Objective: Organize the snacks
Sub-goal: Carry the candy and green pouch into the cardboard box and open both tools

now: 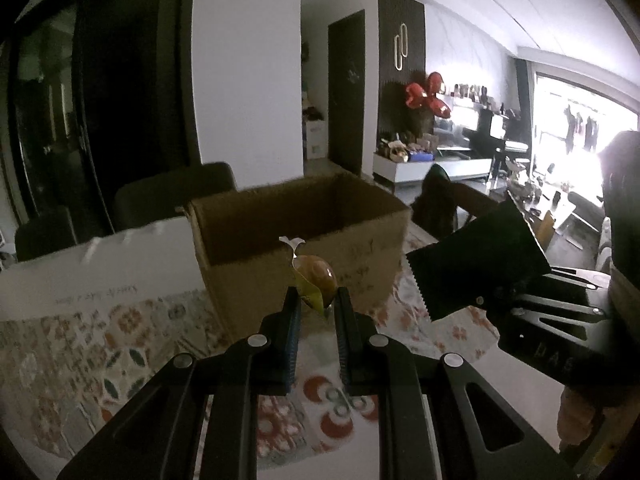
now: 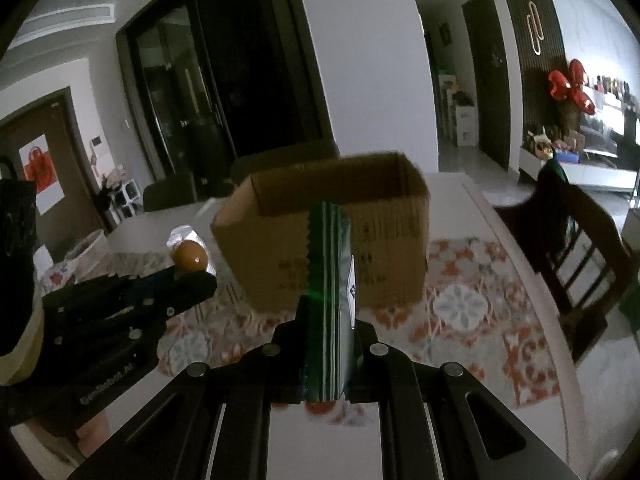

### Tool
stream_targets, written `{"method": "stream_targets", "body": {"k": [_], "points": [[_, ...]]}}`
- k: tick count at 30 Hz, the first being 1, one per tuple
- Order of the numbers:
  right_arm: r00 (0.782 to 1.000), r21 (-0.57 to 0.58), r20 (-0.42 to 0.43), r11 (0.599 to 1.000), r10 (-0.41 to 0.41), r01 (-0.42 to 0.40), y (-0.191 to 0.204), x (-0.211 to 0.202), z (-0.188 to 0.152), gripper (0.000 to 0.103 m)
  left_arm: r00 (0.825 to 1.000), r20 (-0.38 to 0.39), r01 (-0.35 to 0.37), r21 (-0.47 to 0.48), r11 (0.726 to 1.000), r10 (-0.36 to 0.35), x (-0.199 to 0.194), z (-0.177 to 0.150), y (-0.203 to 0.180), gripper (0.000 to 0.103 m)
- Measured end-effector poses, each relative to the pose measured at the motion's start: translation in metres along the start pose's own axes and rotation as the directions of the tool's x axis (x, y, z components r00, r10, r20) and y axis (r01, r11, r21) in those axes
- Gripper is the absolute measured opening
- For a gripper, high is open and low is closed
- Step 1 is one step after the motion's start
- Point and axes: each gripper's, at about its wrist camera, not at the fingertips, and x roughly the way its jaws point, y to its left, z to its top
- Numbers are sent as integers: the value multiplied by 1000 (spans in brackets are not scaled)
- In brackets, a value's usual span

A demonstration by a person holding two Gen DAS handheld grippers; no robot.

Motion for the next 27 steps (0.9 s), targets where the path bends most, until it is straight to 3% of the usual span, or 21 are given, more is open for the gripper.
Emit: {"method": "stream_targets", "body": {"k": [14,27], "points": [[998,-91,63,996,-4,10,5,36,78,13,999,38,-39,-13,999,39,38,56,28,18],[999,-108,-47,994,0,-6,-10,104,118,13,997,-56,-48,-59,997,45,100,81,54,18]]}}
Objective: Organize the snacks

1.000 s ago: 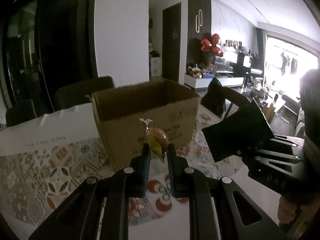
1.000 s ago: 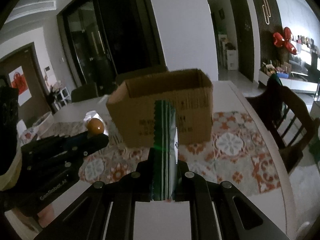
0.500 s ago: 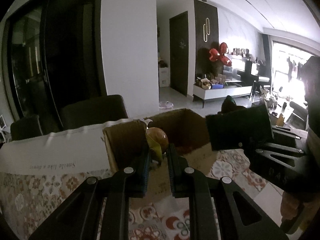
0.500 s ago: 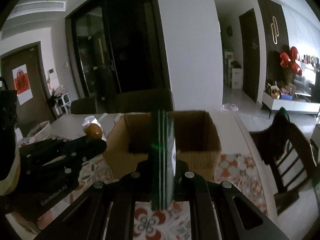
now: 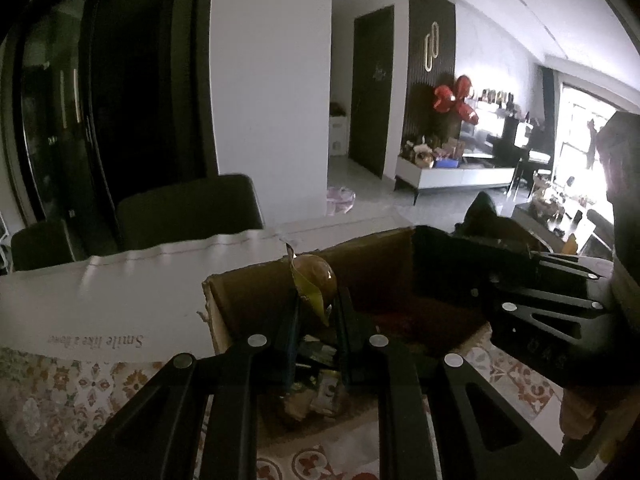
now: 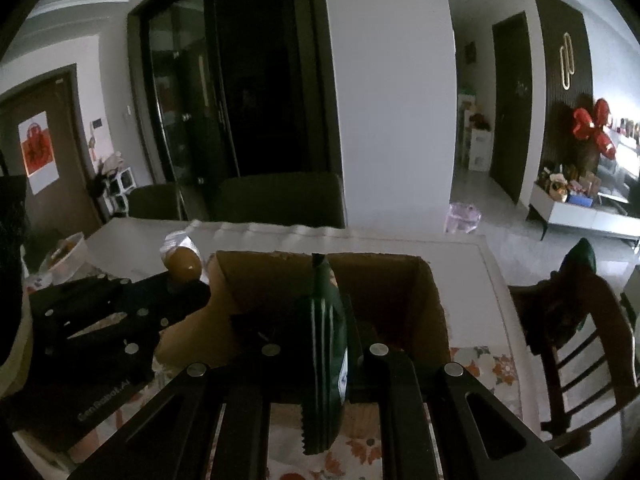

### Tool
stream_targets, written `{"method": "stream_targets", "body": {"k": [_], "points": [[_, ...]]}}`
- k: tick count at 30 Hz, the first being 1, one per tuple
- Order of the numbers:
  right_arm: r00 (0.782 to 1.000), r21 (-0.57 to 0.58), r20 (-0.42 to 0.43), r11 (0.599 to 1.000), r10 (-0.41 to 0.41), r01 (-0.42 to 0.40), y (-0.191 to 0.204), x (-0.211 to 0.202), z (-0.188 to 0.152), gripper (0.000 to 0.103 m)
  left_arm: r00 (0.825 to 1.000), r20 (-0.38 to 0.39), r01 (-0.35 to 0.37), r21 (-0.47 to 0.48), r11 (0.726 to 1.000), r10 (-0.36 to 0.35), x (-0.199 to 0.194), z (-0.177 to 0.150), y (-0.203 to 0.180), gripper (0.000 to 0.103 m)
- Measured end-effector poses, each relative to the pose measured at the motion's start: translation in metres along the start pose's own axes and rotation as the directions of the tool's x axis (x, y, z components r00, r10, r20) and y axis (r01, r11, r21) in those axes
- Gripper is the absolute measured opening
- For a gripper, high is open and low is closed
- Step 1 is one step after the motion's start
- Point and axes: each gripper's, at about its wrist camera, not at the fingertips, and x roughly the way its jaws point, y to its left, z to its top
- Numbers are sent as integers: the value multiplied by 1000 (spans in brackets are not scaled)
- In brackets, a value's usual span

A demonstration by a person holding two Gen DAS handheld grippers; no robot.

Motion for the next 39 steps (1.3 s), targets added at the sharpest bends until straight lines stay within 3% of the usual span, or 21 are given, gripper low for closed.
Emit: {"method": "stream_targets", "body": {"k": [2,4,5,6,8,14,17,21,24,30,39], "points": [[1000,11,-28,1000,5,-5,-4,9,0,13,1000,-28,-2,-3,1000,2,9,0,3,26],[999,14,-51,1000,4,-3,-5,18,1,14,999,-33,-26,-7,1000,26,9,0,4,52],[998,14,-66,1000,2,-1,-6,21,1,19,999,-31,-45,-7,999,44,8,-1,5,53],[997,17,-83,1000,3,-1,-7,24,0,36,998,-23,-61,-8,998,61,6,-2,5,53],[997,28,-80,1000,-11,14,-10,23,-2,53,996,-13,-85,-8,996,85,0,-3,7,54],[995,16,-30,995,-98,98,-6,-2,-15,55,980,46,-192,8,981,191,-34,-17,5,73],[993,11,10,993,-120,120,2,-24,-25,72,967,83,-242,14,970,240,-61,-28,-2,83],[984,17,64,986,-169,168,13,-56,-40,82,957,117,-267,-15,964,267,-92,-42,-5,97],[975,35,94,980,-199,196,19,-82,-54,89,941,159,-300,-22,954,300,-119,-57,-11,103],[968,58,101,973,-230,225,31,-118,-83,89,931,167,-326,-14,945,324,-151,-85,-21,103],[961,87,118,967,-249,240,44,-166,-121,95,950,157,-270,-14,963,268,-192,-121,-37,103]]}}
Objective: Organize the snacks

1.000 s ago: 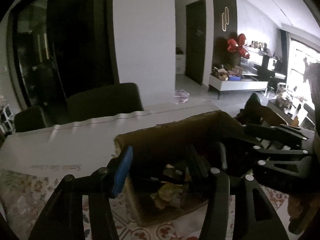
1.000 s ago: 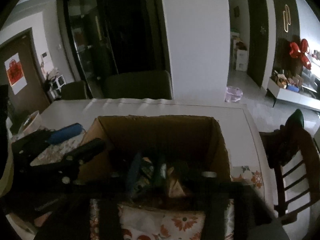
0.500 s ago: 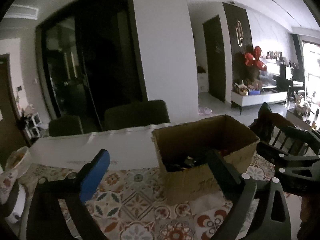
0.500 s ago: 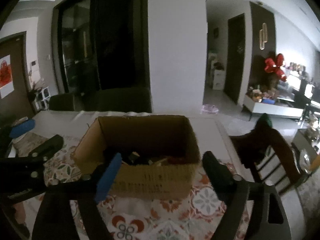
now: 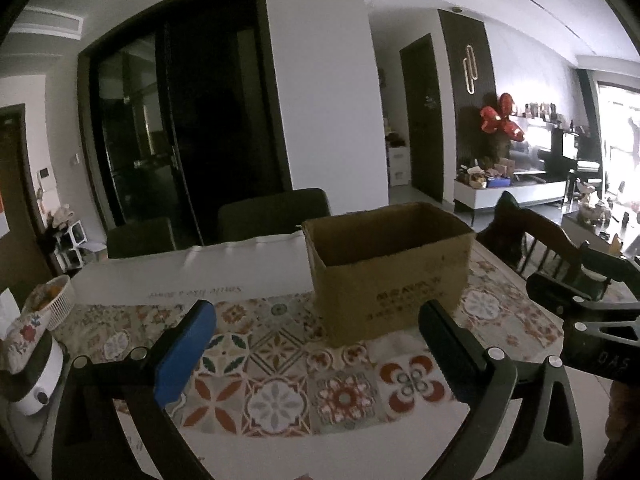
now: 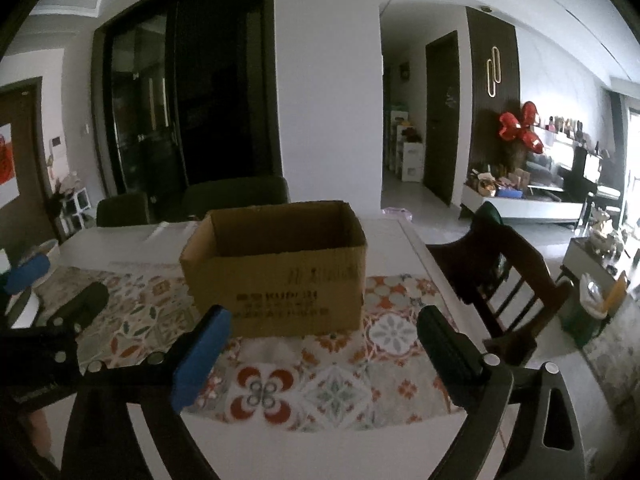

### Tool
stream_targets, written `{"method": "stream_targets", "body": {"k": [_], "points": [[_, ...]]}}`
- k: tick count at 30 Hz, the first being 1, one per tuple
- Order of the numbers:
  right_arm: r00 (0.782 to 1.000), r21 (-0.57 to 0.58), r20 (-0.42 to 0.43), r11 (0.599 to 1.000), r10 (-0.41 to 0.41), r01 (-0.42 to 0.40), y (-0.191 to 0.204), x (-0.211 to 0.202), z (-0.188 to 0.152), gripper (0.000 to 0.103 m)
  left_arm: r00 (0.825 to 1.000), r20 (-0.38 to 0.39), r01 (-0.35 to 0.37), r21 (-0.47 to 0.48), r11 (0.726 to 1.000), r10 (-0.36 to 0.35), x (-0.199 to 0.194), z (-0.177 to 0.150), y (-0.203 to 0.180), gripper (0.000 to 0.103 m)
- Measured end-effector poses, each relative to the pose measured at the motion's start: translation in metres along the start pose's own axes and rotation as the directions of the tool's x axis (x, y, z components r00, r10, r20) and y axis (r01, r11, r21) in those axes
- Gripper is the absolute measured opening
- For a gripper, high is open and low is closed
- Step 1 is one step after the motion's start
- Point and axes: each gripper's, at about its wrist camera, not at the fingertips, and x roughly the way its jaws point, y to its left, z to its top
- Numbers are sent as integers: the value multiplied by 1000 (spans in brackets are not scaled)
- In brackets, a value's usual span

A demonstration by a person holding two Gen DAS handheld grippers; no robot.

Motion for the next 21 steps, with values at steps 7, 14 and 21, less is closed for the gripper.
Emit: {"method": "stream_targets", "body": {"k": [7,14,21], "points": [[1000,-9,25,1000,-16,16,6,-41,-21,95,999,12,33,-13,999,-33,-37,-15,-1,103],[999,-7,37,1000,-11,11,7,-72,-37,95,999,18,38,-12,999,-38,-65,-25,-3,103],[999,4,36,1000,-11,11,4,-91,-47,95,999,30,44,0,999,-44,-83,-28,-9,103]]}}
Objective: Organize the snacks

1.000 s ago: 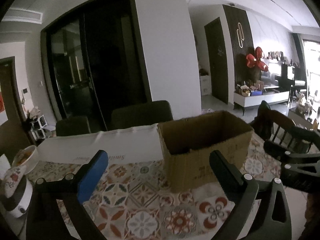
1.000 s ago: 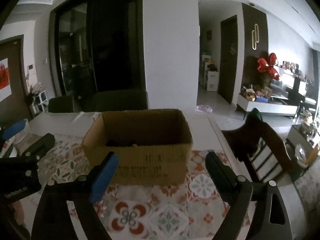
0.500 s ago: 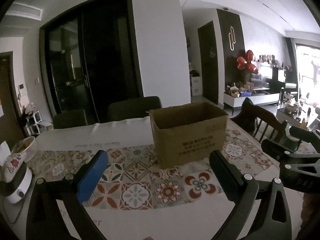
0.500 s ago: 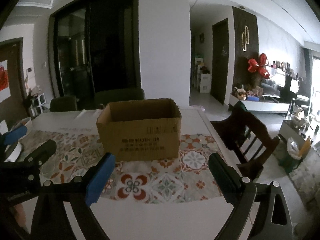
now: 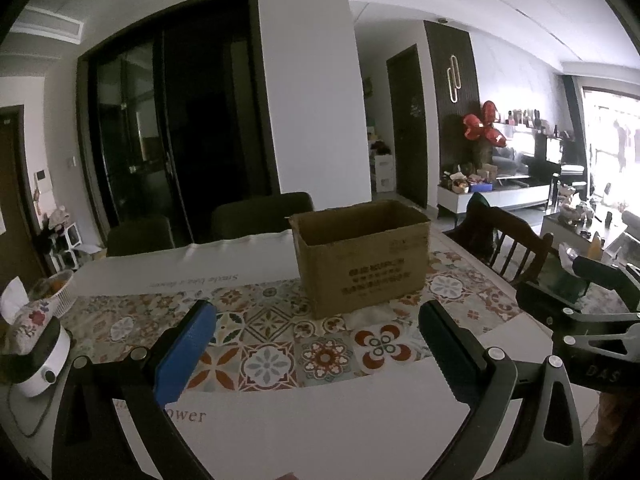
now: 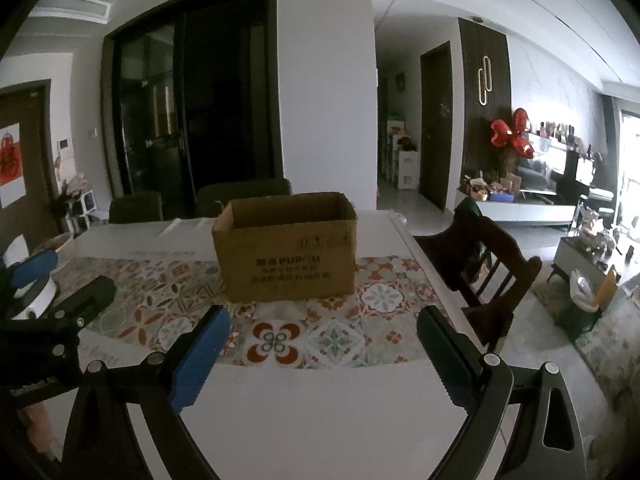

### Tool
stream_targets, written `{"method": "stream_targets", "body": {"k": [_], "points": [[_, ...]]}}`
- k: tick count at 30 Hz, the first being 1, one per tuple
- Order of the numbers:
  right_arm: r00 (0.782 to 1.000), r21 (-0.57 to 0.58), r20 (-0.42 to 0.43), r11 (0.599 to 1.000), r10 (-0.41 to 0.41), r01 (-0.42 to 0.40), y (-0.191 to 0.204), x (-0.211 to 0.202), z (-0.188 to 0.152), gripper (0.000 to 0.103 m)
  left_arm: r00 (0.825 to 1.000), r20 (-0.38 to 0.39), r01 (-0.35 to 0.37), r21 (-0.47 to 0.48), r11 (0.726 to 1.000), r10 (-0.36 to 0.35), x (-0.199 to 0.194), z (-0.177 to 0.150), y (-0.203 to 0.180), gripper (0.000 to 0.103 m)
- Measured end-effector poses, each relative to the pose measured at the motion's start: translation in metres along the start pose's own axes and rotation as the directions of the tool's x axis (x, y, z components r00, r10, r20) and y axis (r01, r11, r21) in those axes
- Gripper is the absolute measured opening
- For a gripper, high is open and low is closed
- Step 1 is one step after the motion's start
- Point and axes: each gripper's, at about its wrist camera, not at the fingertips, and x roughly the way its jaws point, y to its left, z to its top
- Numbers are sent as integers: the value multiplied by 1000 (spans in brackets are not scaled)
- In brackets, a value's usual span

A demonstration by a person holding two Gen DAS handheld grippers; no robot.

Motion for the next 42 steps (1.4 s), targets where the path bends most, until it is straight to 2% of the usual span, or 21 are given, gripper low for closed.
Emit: {"method": "stream_targets", "body": {"k": [15,29,42], "points": [[999,-12,34,1000,-7,7,-1,-21,-1,95,1000,21,17,-15,1000,-16,-20,-1,0,103],[1000,4,17,1000,8,-8,-1,-28,-4,95,998,51,21,2,1000,-21,-36,-2,-2,103],[1000,0,10,1000,9,-9,0,-32,-7,95,999,39,14,7,1000,-14,-37,-3,-3,103]]}}
